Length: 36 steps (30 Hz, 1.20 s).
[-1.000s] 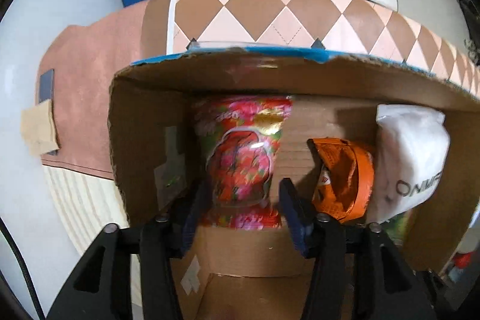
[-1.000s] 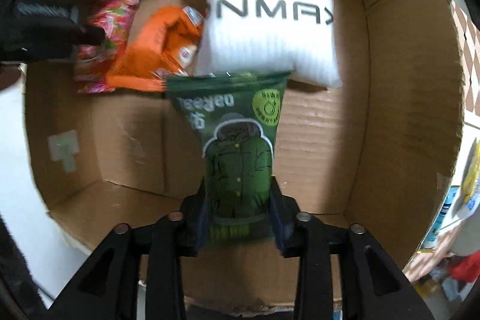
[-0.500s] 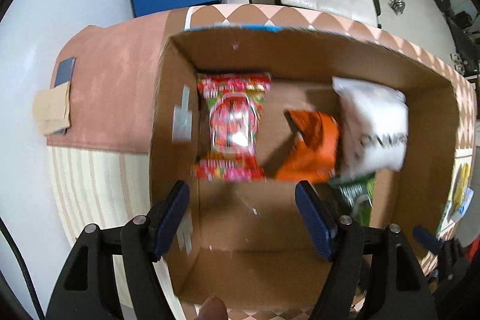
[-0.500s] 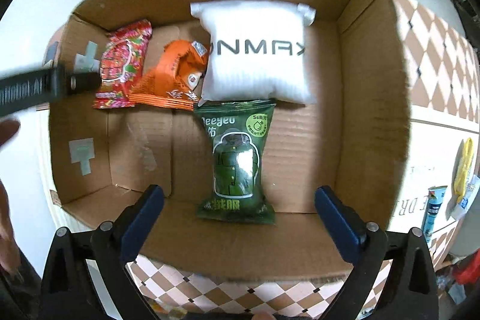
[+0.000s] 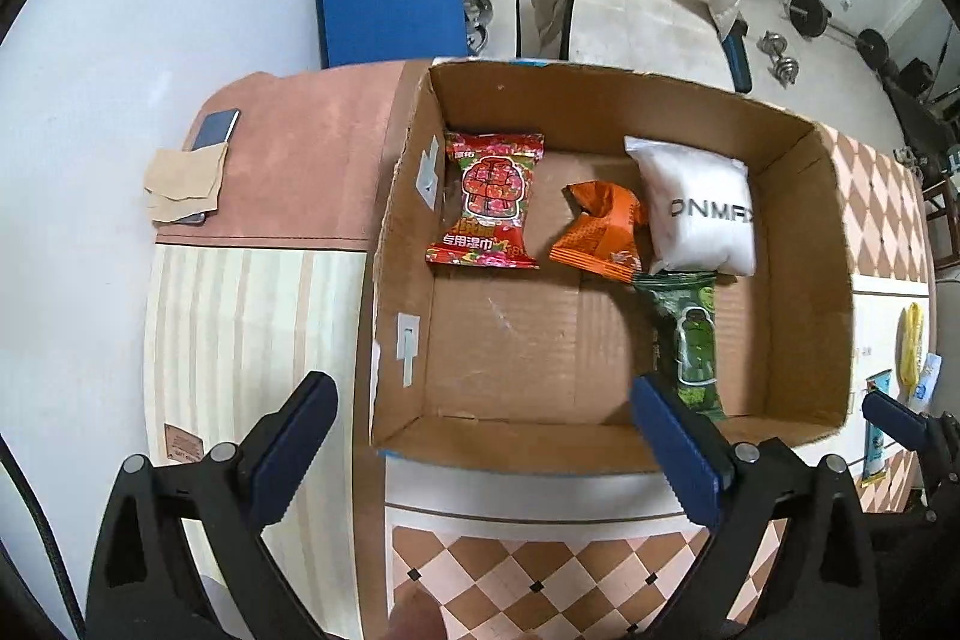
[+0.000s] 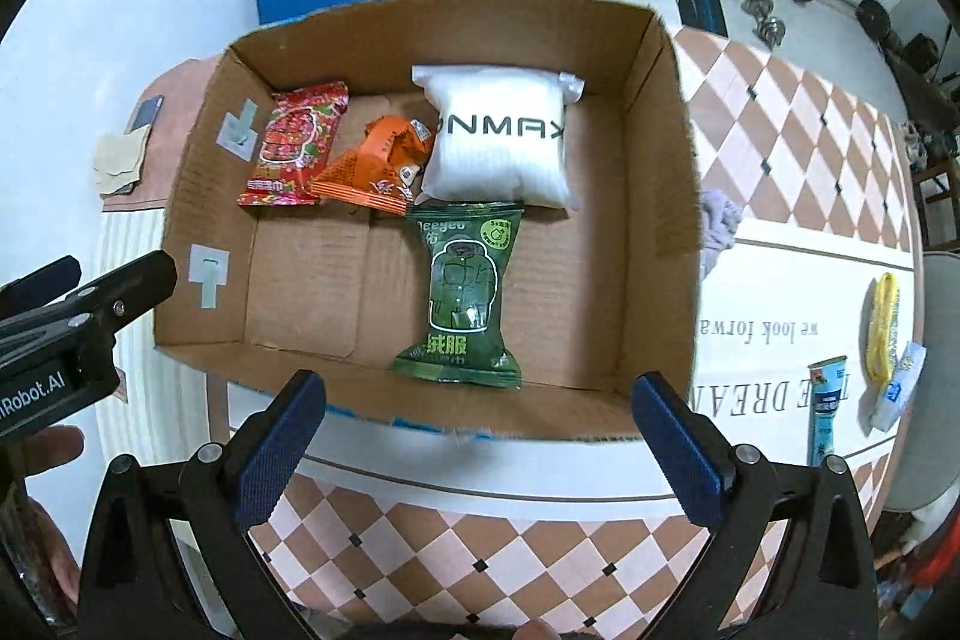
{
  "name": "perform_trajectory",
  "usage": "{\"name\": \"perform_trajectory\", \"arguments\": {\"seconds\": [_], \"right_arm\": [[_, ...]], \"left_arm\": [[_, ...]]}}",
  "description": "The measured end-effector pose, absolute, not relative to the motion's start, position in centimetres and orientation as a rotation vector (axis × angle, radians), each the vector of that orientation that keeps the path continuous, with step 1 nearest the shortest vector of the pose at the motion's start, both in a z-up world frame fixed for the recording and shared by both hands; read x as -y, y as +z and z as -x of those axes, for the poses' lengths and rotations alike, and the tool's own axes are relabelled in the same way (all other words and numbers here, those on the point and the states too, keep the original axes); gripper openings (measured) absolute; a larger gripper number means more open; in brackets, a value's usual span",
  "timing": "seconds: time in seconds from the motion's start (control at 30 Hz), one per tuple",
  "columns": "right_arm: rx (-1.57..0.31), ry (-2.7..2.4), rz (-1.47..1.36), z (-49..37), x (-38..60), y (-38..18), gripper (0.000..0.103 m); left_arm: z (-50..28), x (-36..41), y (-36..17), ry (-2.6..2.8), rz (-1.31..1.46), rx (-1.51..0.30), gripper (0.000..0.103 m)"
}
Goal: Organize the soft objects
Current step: 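Grasp the lilac towel with left tool while right tool grasps yellow sponge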
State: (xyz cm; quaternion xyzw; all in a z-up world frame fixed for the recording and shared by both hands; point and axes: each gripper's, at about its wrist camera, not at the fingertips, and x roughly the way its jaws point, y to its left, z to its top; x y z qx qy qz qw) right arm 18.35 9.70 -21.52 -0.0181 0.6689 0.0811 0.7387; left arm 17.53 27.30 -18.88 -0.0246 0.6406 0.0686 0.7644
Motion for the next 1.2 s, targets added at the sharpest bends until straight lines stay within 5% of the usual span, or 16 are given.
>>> {"name": "perform_trajectory", "arguments": {"seconds": [0.27,0.57,0.87,1.2], "right_arm": [[-1.421,0.225,-0.017,-16.5,-7.6,-18.6,0.103],[-1.423,0.080,-0.219,-16.0,7.2,-16.6,0.103],[-1.489,-0.290,-0.348,-17.6,28.3,-21.2,0.103],[-1.627,-0.209,-0.276,-23.6,34.6,-28.3,0.103]], "left_arm": [[-16.0,-25.3,-16.5,0.123,0.079,-1.362,0.101],[-19.1,-11.4,-13.5,-0.019,-0.268,-1.280,0.101],[-26.0,5.4,-21.4,-0.241,-0.616,-1.404,0.101],[-29.1,12.5,-34.0,-0.306,-0.920,-1.625,0.101]]}}
